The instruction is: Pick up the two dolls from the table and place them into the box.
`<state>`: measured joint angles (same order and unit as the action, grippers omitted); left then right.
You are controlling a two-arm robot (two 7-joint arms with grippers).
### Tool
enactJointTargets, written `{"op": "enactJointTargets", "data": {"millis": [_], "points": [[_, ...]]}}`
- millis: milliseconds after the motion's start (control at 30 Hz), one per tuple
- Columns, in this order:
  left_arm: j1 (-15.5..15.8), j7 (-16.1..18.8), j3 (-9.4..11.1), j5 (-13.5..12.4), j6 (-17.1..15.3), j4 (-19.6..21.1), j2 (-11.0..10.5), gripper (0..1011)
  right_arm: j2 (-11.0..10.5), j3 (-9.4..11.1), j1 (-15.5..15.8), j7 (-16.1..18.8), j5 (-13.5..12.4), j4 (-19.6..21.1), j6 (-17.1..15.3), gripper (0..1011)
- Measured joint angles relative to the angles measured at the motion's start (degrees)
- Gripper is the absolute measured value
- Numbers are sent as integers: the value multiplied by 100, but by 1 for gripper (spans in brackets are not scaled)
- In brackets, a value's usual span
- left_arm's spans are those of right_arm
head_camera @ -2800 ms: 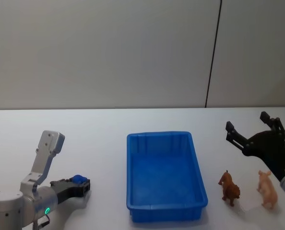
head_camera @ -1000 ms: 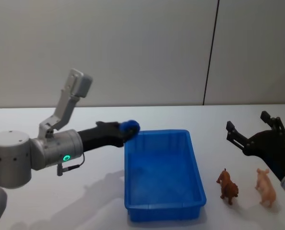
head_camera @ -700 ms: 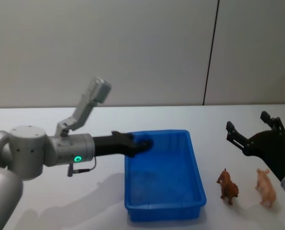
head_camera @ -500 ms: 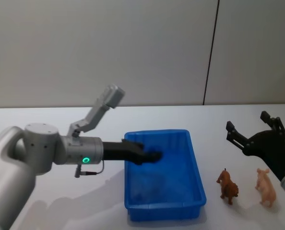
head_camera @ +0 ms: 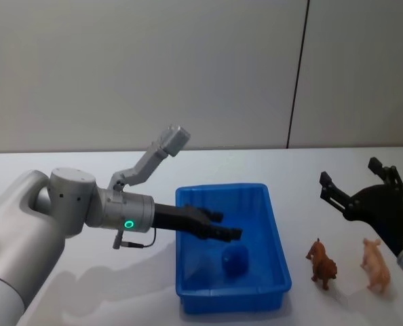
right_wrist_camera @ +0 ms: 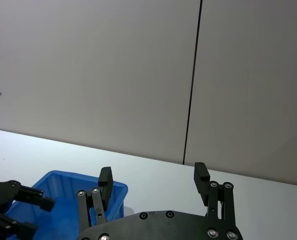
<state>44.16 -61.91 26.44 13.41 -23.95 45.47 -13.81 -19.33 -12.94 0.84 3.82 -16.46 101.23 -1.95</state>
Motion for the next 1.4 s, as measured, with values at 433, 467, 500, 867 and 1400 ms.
{"op": "enactJointTargets", "data": {"millis": [433, 467, 500, 867, 1400], "points": [[-473, 429, -299, 746, 246, 914, -322, 1001, 0, 0, 0, 0, 0, 0, 0, 1003], [-520, 476, -325, 798, 268, 1002, -351, 1001, 0, 0, 0, 0, 0, 0, 0, 1003], [-558, 543, -344, 867, 293, 1066, -373, 1001, 0, 0, 0, 0, 0, 0, 0, 1003], [-1192, 1501, -602, 1617, 517, 2093, -735, 1001, 0, 0, 0, 0, 0, 0, 0, 1003], [-2110, 3202, -868, 2425, 775, 3397, -1211, 1001, -122, 103, 80, -111, -27, 109, -191, 1003]]}}
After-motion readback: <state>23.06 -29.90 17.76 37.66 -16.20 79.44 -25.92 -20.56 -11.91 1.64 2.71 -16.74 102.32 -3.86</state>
